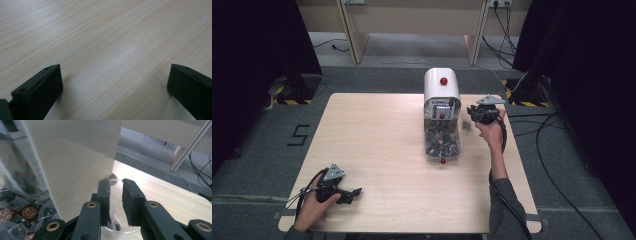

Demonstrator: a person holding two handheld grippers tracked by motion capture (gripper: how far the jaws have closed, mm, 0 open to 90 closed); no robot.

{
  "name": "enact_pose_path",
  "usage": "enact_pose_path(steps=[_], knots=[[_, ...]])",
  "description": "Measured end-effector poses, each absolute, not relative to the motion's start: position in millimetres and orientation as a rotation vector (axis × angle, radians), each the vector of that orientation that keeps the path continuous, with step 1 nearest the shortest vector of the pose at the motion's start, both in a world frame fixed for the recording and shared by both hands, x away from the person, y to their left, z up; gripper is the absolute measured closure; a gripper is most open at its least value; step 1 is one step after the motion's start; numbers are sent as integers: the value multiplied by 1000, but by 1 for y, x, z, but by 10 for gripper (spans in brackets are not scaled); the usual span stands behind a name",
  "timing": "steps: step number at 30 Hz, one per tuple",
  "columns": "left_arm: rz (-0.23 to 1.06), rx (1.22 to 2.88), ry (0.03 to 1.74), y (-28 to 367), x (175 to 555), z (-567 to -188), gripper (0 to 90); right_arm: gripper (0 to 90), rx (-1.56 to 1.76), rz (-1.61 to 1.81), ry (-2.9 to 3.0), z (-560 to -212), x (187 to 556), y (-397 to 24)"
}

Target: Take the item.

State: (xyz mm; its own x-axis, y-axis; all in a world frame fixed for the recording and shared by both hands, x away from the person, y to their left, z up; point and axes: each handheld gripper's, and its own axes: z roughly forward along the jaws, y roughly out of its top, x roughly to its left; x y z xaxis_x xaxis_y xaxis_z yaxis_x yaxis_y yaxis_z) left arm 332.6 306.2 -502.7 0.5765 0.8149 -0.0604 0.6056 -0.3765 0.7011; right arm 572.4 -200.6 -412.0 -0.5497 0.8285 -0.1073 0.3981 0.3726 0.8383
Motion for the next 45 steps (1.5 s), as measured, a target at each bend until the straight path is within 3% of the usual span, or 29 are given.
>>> enact_pose_path(steps=[22,45], knots=[[386,2111,1130,306,332,-503,0,454,1126,1178,2049,-409,548,-216],[386,2111,1130,306,332,-503,0,406,1095,1197,2032,-410,519,-220]])
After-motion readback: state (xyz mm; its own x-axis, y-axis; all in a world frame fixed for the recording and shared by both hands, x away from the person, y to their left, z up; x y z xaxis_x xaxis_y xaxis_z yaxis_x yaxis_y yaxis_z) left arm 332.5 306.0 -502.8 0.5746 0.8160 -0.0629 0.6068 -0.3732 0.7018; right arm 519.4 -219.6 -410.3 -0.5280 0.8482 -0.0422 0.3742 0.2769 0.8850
